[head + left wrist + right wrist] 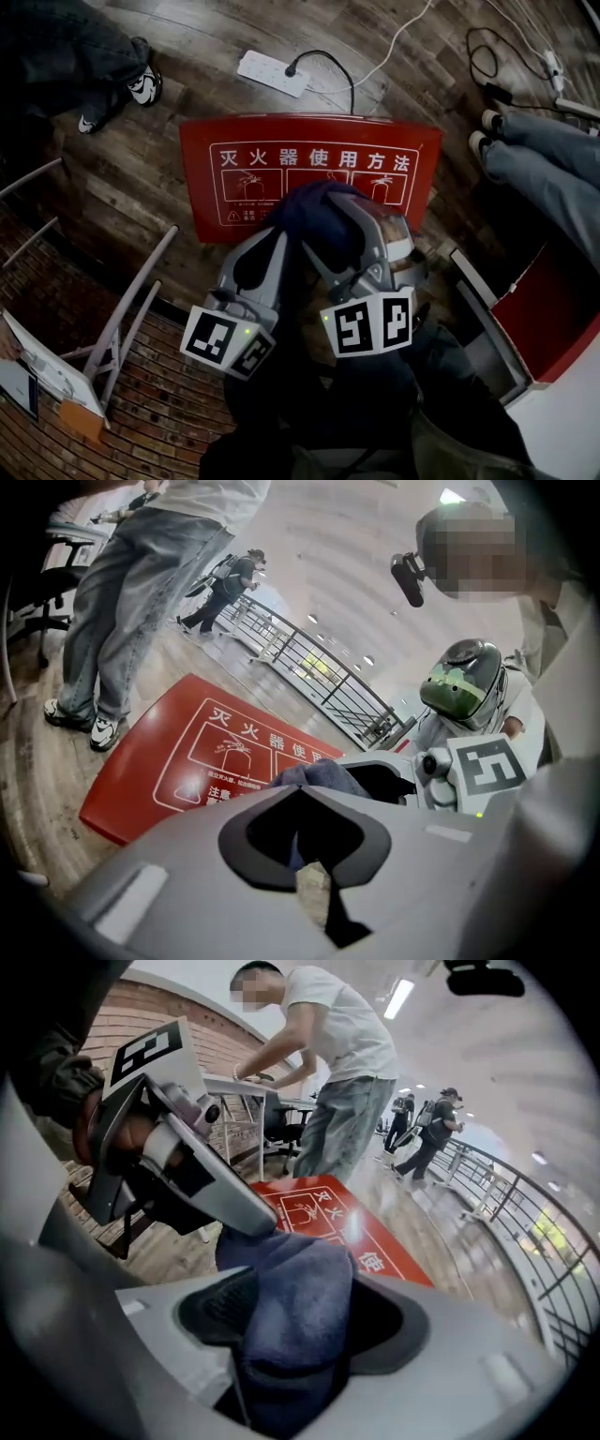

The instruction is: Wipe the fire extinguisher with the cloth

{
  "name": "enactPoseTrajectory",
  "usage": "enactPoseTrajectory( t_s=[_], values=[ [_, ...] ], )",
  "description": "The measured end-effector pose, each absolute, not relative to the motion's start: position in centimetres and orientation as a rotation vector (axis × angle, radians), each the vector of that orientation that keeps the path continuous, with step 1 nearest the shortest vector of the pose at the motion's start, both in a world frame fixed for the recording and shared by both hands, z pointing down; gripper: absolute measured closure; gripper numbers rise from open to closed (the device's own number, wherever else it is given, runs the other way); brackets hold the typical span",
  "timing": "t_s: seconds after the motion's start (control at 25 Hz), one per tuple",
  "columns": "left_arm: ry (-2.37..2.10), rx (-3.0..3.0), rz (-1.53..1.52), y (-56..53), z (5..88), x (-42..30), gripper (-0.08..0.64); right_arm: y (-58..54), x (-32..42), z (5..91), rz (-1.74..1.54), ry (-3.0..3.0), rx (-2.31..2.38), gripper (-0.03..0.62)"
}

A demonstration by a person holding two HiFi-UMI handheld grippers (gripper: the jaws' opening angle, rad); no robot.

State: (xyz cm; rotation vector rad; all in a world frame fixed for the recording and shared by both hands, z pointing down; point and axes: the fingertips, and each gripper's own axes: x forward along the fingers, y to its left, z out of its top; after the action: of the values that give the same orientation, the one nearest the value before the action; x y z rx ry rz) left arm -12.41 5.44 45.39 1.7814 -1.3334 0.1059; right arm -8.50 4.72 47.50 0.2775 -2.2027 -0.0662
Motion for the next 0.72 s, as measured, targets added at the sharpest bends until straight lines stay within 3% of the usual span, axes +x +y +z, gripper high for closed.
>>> enactPoseTrajectory(
  t_s=[0.08, 0.16, 0.2, 0.4, 0.72],
  values=[
    [-1.33, 1.777, 0.103, 5.6, 45.6, -12.2, 0.569, 4.2, -7.8, 47.3, -0.104, -2.218, 0.323, 0.316],
    [-1.328, 1.772, 0.102, 5.8, 45.8, -12.1, 0.569, 1.7, -4.7, 46.9, -0.167, -2.207, 0.473, 0.457],
    [-1.327, 1.769, 0.099, 6.0, 45.8, -12.1, 0.569, 0.1, -2.4, 46.7, -0.18, -2.195, 0.581, 0.48],
    [-1.339, 1.745, 0.092, 6.8, 46.0, -11.9, 0.569, -2.6, 5.6, 47.3, -0.02, -2.026, 0.837, 0.498],
    [-1.408, 1.729, 0.095, 6.2, 45.7, -13.0, 0.569, 5.9, -7.3, 47.4, -0.093, -2.271, 0.374, 0.506]
  ],
)
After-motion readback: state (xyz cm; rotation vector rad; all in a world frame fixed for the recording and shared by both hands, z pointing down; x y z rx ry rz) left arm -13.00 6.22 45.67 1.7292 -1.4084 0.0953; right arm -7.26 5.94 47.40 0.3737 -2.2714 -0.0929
